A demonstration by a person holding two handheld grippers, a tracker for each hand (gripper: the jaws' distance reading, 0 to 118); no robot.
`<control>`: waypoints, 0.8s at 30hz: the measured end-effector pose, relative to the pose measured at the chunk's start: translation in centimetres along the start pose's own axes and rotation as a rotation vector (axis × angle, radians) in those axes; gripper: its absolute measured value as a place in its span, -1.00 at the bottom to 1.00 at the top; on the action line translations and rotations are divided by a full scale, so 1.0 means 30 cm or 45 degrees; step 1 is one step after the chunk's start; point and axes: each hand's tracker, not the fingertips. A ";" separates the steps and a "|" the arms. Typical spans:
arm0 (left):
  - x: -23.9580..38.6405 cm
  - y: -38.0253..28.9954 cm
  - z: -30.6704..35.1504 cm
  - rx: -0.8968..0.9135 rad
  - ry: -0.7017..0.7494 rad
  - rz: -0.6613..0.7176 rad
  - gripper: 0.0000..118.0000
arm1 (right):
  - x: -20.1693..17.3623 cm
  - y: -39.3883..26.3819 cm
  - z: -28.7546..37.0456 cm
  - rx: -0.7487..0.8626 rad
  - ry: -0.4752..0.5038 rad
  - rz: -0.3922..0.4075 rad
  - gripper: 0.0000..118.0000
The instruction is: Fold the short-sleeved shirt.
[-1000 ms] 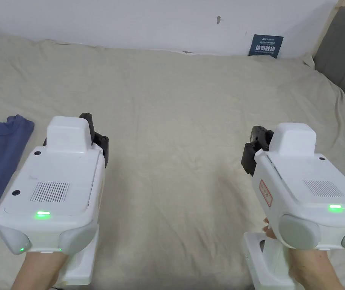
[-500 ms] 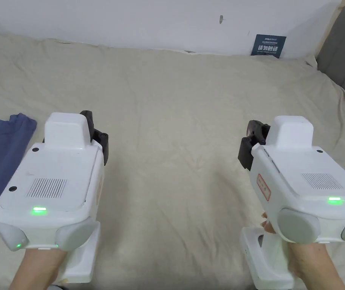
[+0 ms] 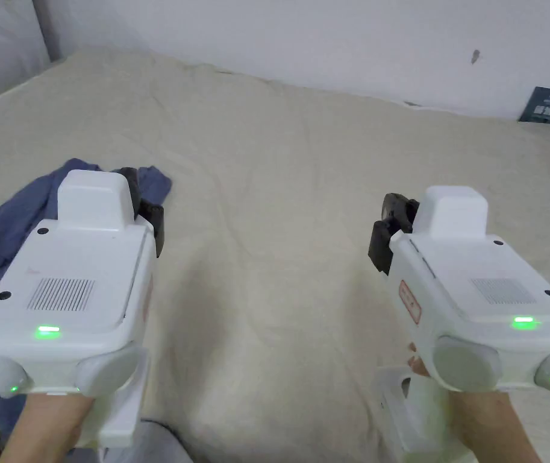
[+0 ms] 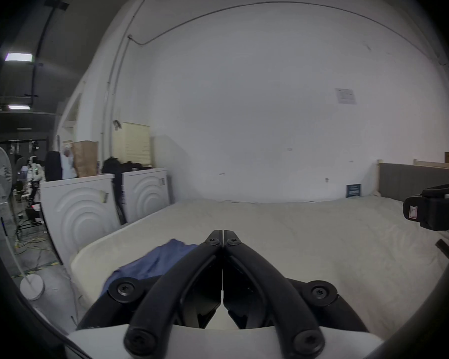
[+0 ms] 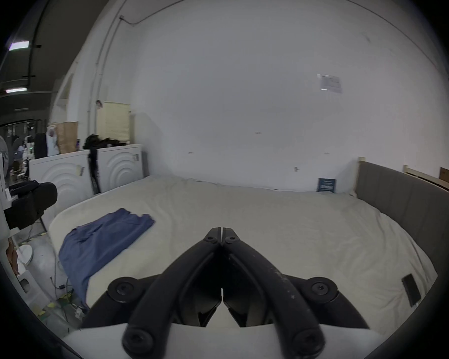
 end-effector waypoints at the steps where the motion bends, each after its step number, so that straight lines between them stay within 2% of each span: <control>1: -0.029 0.000 0.010 -0.003 0.034 -0.008 -1.00 | -0.029 0.005 -0.013 -0.002 0.036 0.008 -0.98; 9: -0.237 -0.027 0.099 -0.042 0.276 0.007 -1.00 | -0.244 0.027 -0.075 0.001 0.265 0.054 -0.98; 19: -0.335 -0.051 0.121 -0.083 0.381 0.030 -0.98 | -0.349 0.042 -0.115 -0.014 0.378 0.074 -0.98; 21: -0.345 -0.055 0.095 -0.104 0.385 0.044 -0.84 | -0.355 0.045 -0.125 -0.020 0.388 0.079 -0.98; 23: -0.359 -0.056 0.052 -0.155 0.363 0.057 -0.45 | -0.356 0.049 -0.132 -0.026 0.394 0.090 -0.98; 24: -0.371 -0.053 0.016 -0.215 0.337 0.068 -0.38 | -0.355 0.050 -0.135 -0.028 0.394 0.097 -0.98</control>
